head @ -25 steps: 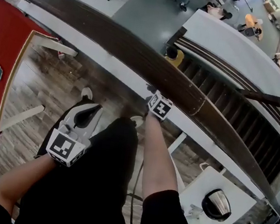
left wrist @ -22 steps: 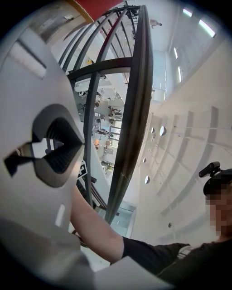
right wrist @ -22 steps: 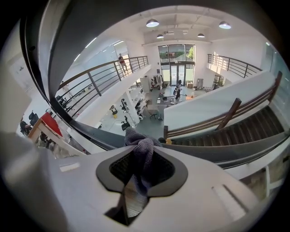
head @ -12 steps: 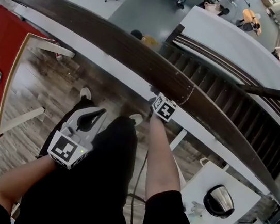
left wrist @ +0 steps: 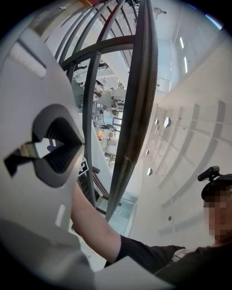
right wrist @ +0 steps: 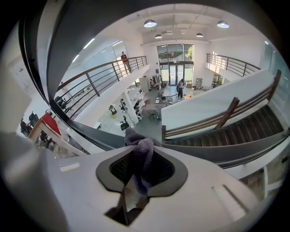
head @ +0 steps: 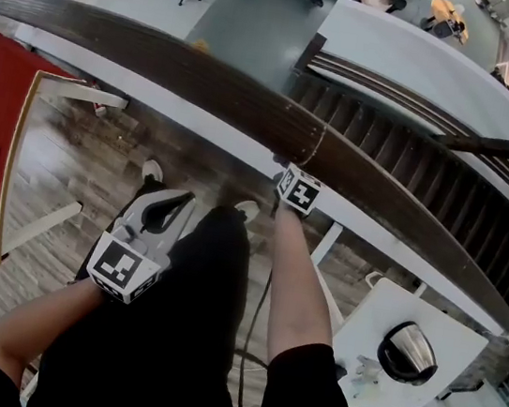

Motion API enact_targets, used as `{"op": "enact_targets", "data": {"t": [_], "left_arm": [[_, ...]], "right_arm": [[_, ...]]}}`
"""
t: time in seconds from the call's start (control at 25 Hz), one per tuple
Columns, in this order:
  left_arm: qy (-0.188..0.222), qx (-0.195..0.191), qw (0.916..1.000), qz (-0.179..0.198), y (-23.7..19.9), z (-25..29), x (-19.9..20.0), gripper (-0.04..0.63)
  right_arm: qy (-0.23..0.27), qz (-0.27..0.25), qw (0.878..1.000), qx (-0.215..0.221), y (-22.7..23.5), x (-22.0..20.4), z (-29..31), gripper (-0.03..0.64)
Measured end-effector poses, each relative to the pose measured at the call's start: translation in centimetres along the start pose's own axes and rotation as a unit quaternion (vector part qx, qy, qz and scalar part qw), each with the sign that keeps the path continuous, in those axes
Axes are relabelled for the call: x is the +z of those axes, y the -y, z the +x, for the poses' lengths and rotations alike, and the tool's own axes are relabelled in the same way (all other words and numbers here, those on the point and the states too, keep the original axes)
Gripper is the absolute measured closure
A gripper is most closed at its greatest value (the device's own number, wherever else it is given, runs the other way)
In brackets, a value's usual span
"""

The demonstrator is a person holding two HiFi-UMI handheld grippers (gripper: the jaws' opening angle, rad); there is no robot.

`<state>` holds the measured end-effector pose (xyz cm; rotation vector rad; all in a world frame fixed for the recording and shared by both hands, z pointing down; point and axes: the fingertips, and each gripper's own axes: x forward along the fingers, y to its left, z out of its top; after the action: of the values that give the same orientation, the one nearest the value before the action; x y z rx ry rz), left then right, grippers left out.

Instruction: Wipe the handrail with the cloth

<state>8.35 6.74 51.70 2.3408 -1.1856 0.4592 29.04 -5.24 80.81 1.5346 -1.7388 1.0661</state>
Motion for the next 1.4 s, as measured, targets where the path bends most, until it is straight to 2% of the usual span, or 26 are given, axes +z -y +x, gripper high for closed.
{"op": "enact_targets", "data": {"t": [0.52, 0.76, 0.88, 1.04, 1.16, 1.28, 1.4], "left_arm": [[-0.015, -0.01, 0.9998, -0.012, 2.4, 1.8, -1.8, 0.597], [-0.024, -0.02, 0.9995, -0.008, 2.7, 1.8, -1.9, 0.597], [-0.027, -0.023, 0.9994, -0.003, 2.3, 1.6, -1.8, 0.597], [-0.024, -0.028, 0.9993, -0.01, 1.1, 1.3, -1.2, 0.597], [-0.016, -0.033, 0.9992, -0.017, 0.2, 1.0, -0.1, 0.597], [0.006, -0.049, 0.9987, -0.014, -0.7, 0.5, 2.1, 0.597], [0.035, -0.064, 0.9972, -0.016, -2.2, -0.1, 4.3, 0.597]], "right_arm": [[0.001, -0.029, 1.0, -0.009, 4.1, -0.6, -1.6, 0.549], [0.003, -0.023, 0.999, -0.025, 6.2, -0.8, -2.5, 0.548], [0.008, 0.001, 1.0, -0.027, 6.8, -0.8, -3.2, 0.549], [0.043, 0.023, 0.999, -0.01, 5.6, -0.5, -5.5, 0.554], [0.088, 0.032, 0.996, -0.014, 3.8, 0.5, -9.2, 0.554], [0.142, 0.063, 0.987, -0.026, 1.8, 2.2, -14.4, 0.554], [0.203, 0.1, 0.973, -0.039, 0.0, 4.4, -20.4, 0.554]]}}
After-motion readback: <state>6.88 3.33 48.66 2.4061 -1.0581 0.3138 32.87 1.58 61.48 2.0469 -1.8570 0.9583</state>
